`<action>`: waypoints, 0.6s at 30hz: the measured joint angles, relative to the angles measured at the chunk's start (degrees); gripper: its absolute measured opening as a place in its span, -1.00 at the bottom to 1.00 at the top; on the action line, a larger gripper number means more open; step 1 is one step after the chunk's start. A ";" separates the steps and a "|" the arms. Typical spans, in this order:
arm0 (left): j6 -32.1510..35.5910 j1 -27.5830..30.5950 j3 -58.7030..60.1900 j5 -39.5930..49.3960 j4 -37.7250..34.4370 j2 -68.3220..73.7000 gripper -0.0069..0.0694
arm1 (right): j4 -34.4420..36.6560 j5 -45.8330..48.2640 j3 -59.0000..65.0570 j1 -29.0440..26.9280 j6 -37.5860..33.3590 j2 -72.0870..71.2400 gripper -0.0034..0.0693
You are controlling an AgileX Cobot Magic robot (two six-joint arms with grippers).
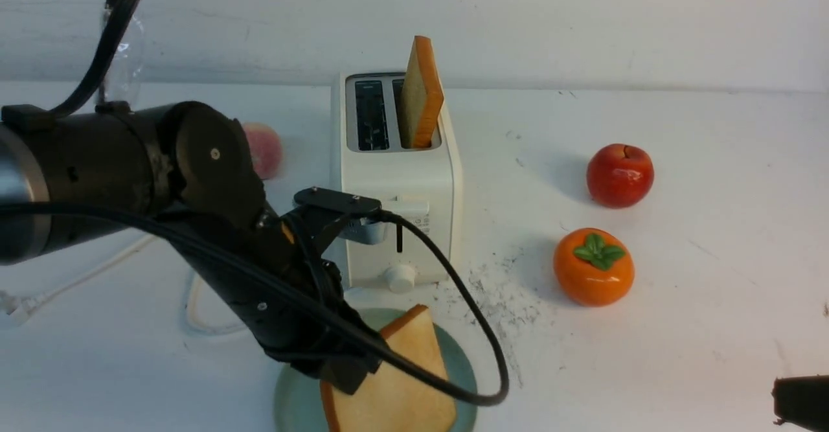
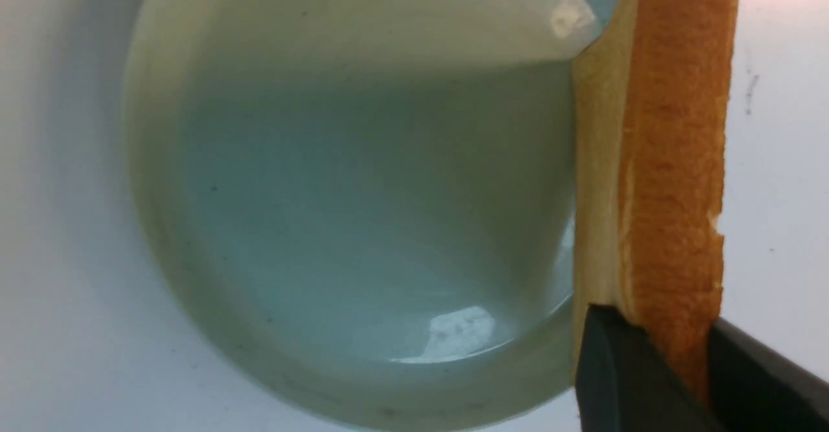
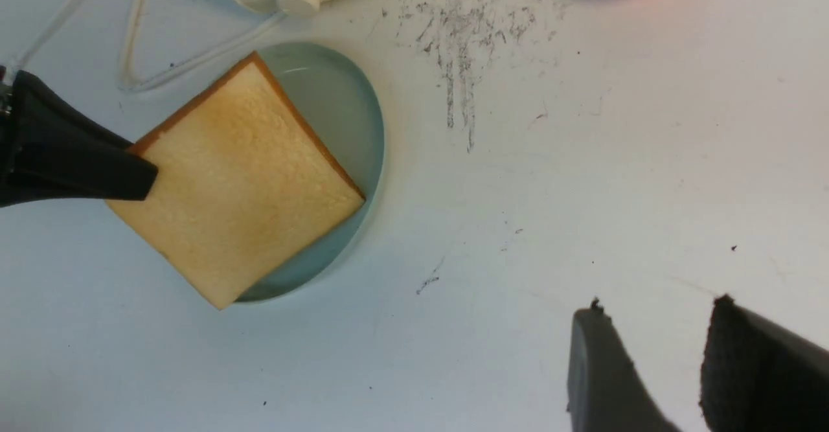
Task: Take toasted bread from bread machine on white table place on plate.
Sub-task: 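Place the slice of bread on the plate with the left gripper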
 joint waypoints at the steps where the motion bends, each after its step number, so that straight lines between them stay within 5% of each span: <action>1: -3.07 0.00 -0.02 -0.24 2.12 0.36 -0.63 | 0.00 0.00 0.00 0.00 0.00 0.00 -0.25; 6: -8.40 0.00 -0.02 -0.38 7.73 0.62 -0.49 | 0.05 0.00 0.00 0.00 0.00 0.00 -0.25; 10: -8.92 0.00 -0.02 -0.25 9.58 1.01 -0.16 | 0.05 -0.05 0.00 0.00 0.00 0.00 -0.25; 14: -8.79 0.00 -0.38 1.90 10.50 1.01 0.43 | 2.55 -0.87 -0.06 0.00 -0.91 0.00 -0.25; 18: -11.46 0.00 -3.20 5.44 14.17 0.75 0.66 | 5.02 -1.14 -2.23 0.00 -4.95 0.85 -0.25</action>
